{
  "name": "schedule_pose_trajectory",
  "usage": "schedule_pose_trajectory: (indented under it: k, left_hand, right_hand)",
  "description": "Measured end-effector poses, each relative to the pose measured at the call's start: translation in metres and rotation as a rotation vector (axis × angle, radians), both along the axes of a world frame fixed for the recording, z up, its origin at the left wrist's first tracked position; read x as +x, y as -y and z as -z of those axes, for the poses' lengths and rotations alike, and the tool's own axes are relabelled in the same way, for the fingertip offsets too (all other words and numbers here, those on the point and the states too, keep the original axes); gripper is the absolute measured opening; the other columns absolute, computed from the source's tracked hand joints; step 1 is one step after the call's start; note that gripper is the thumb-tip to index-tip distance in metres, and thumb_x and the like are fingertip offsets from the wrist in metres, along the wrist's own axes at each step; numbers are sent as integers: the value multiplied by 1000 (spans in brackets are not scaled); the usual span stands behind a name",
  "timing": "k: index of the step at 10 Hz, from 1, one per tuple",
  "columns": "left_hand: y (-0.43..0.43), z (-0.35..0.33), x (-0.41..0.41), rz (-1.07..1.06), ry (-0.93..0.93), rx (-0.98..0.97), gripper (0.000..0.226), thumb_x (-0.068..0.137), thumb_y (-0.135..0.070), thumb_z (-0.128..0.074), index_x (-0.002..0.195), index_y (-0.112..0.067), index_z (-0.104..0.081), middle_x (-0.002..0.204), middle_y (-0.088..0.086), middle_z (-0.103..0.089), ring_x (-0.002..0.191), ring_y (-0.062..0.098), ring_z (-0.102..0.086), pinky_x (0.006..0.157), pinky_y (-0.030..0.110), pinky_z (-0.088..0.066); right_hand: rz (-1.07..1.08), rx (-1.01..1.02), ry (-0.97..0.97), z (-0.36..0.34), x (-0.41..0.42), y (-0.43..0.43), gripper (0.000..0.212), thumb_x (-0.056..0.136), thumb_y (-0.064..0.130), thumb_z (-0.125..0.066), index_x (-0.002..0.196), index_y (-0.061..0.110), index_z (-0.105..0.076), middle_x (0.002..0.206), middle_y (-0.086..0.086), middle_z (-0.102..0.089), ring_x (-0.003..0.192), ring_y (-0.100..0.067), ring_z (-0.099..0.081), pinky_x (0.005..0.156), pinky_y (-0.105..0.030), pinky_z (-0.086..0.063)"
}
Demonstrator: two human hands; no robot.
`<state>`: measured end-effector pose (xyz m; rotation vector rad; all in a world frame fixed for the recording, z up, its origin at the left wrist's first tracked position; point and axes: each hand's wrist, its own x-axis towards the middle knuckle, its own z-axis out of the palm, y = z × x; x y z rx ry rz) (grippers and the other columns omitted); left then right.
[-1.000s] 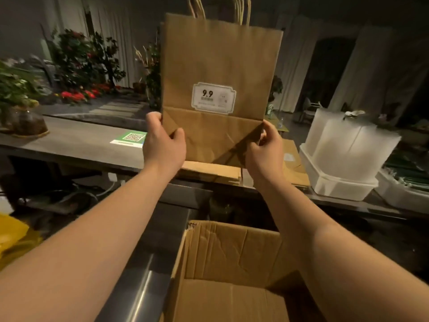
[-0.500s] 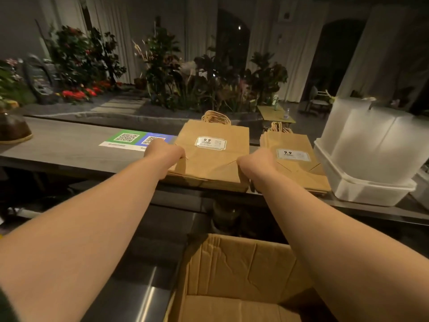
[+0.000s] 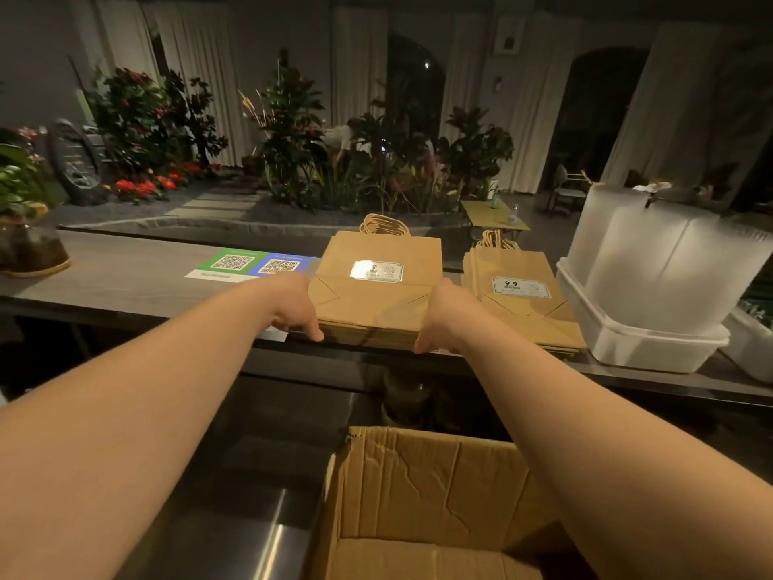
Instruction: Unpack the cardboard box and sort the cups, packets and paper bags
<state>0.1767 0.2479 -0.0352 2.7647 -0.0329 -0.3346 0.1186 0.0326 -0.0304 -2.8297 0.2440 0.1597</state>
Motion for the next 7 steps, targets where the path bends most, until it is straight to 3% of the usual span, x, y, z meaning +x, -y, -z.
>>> schedule_pose_trajectory:
  k: [1,3,4,5,6,7]
  left_hand:
    - [6,1,5,10,90,190,57,81,-28,-86,126,-8,-57,111,9,-62,105,25,-59,87,33,-50]
    - [3,2,12,-48,50,194,55,74,-30,-91,113,-9,-59,98,7,-61,104,26,-60,93,38,-53]
    - [1,3,7,-61,76,152,59,71,-31,-92,115,-7,-62,99,8,-64,101,26,-61,92,39,-54]
    - [3,-2,-5,-106,45,103,75,71,-31,-93,131,-6,-55,117,11,-63,111,30,-60,90,38,-51]
    - [16,-6,-34,-112,162,-24,91,76,-23,-90,150,-11,-37,139,14,-55,124,34,-55,89,39,-47]
    - [35,2,-71,-88,309,-306,75,82,-18,-85,146,-22,-46,138,5,-57,122,26,-57,97,41,-50]
  right_hand:
    - [0,-55,8,0,7,0,63,79,22,-87,132,7,-55,111,-10,-58,109,-28,-62,93,-35,-57]
    - [63,-35,95,9,15,3,45,86,15,-80,125,8,-60,86,-5,-48,89,-23,-53,74,-30,-49]
    - [52,-40,109,10,10,3,45,87,16,-79,127,8,-60,92,-6,-51,90,-23,-51,75,-30,-47]
    - [34,20,91,7,5,7,49,84,19,-82,126,8,-59,109,-9,-60,96,-25,-57,83,-32,-54]
    - [9,58,176,-3,-16,16,39,88,19,-79,120,9,-60,106,-6,-63,97,-23,-62,86,-34,-57]
    - [7,231,252,-6,-50,30,20,94,22,-72,109,21,-59,88,6,-55,90,-16,-62,81,-32,-57]
